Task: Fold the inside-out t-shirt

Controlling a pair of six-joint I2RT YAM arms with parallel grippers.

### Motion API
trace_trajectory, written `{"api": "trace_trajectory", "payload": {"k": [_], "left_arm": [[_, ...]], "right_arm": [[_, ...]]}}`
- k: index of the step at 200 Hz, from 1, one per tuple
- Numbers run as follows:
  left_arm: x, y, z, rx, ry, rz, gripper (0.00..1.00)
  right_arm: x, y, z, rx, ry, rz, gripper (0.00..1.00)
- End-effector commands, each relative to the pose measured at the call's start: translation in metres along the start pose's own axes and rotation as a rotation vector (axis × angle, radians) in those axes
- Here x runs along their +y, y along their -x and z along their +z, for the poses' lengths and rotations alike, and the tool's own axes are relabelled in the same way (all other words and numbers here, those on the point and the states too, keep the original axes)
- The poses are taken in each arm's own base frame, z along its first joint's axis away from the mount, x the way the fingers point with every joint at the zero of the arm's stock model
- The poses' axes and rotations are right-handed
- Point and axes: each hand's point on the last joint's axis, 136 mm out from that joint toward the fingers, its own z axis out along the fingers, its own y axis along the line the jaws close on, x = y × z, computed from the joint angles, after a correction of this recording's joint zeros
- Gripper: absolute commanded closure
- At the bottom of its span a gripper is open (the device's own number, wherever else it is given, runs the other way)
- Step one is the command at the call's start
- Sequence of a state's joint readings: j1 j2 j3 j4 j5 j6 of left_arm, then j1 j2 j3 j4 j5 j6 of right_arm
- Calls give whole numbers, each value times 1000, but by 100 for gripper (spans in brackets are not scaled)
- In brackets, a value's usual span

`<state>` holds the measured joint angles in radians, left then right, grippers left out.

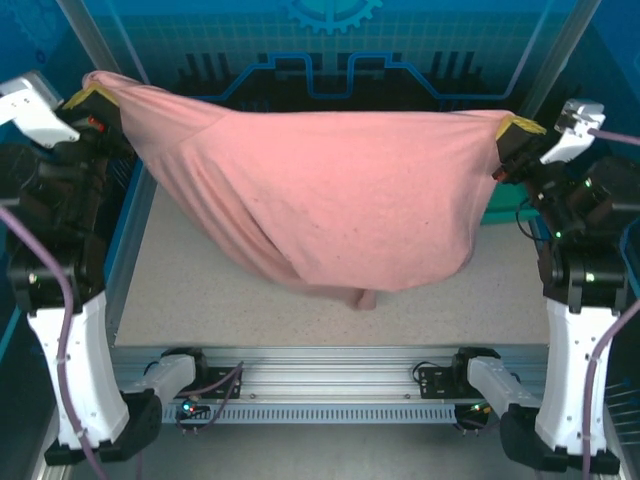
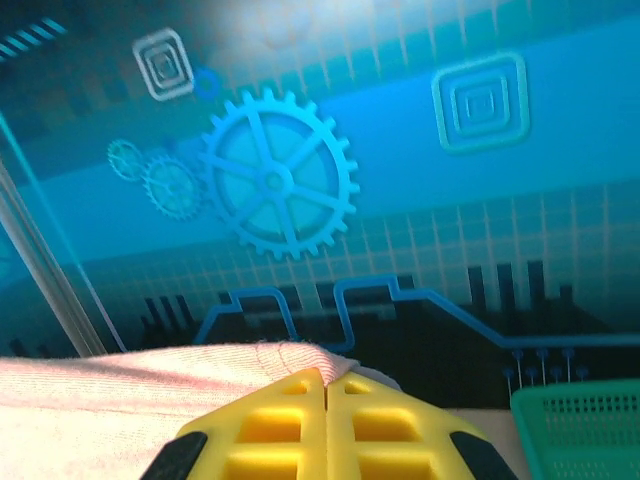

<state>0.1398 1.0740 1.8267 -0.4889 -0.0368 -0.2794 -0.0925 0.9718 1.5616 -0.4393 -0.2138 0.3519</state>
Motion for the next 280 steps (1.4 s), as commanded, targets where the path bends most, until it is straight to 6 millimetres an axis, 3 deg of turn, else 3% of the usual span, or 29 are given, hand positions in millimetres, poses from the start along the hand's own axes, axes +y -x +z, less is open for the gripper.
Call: {"api": "trace_trajectory", "payload": {"k": [1,19,34,53,83,98,107,127,133,168,181,183,195,213,231,250,280], "left_arm": [[20,-18,32,64,70,31,100],[15,-26,56,106,33,9,100],[13,-29,76,133,16,-2,100],[9,-23,90,134,1,-3,100],[-5,1,83,90,-39,-7,100],[-11,-2,74,105,-71,-43,100],[-14,-13,67,129,-100,-83,100],[-13,-60,48,213,-151,-199,100],[-7,-83,41,249,-147,-235,100],[36,-210,-13,456,-39,-343,100],[52,-260,-30,557,8,-376,100],[54,-267,-32,572,13,-381,100],[63,-306,-45,659,33,-422,100],[68,-355,-63,779,39,-480,100],[70,-383,-74,846,45,-501,100],[72,-391,-78,862,49,-491,100],[72,-388,-73,847,44,-473,100]], "right_arm": [[-11,-23,26,68,13,44,100],[13,-35,48,121,154,38,100],[17,-45,67,170,160,18,100],[23,-44,83,193,190,37,100],[48,-34,88,172,322,56,100],[46,-45,86,203,301,51,99],[39,-62,85,246,265,57,99],[17,-119,78,395,167,92,98],[10,-141,73,449,136,105,98],[-29,-297,33,766,-15,234,96],[-40,-351,18,874,-57,286,91],[-43,-367,12,906,-70,303,91],[-47,-407,-1,980,-83,351,82],[-46,-437,-11,1056,-84,363,67],[-46,-449,-17,1102,-101,308,60],[-45,-460,-21,1141,-113,277,56],[-53,-469,-17,1174,-145,198,54]]}}
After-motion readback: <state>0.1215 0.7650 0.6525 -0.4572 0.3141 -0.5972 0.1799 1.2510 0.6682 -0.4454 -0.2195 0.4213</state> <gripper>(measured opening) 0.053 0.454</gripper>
